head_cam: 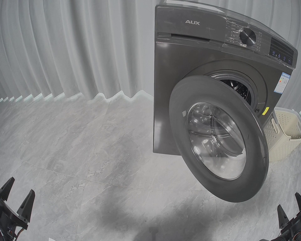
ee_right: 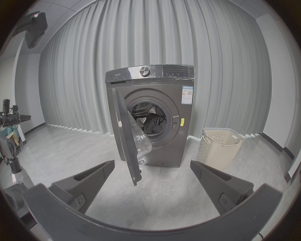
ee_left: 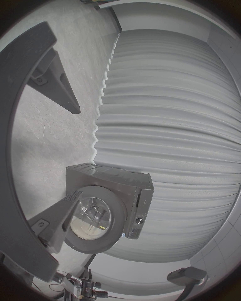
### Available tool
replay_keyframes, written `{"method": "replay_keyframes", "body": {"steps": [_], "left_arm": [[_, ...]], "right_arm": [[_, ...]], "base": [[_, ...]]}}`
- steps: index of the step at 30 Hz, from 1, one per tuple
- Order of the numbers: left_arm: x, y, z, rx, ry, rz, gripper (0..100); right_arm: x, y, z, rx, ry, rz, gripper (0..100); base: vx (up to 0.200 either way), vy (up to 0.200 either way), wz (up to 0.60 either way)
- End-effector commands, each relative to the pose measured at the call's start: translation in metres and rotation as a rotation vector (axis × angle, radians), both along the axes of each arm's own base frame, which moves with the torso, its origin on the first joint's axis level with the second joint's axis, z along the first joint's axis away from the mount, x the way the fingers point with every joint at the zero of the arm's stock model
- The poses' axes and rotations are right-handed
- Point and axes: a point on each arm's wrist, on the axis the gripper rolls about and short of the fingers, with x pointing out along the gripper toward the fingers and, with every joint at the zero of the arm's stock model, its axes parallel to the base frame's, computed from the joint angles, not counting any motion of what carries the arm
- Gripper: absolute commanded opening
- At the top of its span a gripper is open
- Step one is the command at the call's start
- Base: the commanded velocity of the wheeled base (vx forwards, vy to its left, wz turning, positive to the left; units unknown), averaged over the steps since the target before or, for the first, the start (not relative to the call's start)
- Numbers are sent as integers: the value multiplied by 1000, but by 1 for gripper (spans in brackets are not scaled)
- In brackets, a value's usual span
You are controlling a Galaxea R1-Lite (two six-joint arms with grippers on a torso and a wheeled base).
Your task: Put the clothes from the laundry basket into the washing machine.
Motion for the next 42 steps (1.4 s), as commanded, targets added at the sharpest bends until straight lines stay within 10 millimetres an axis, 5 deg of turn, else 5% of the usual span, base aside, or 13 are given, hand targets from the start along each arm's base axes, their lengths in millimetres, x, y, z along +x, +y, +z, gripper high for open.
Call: {"method": "replay_keyframes", "body": {"steps": [1, 11, 40, 42], "left_arm": [[-19, 4, -22, 4, -67, 59, 100], [-39, 1, -57, 99, 21, 127, 100], [-39, 3, -59, 12, 53, 224, 100], [-39, 3, -59, 12, 53, 230, 100]], "right_arm": [[0, 0, -4, 0, -2, 1, 100], [0, 0, -4, 0, -2, 0, 100], [0, 0, -4, 9, -3, -12, 100], [-4, 0, 15, 20, -118, -2, 100]], "base": [[0, 0, 0], [0, 0, 0], [0, 0, -124], [0, 0, 0]]}}
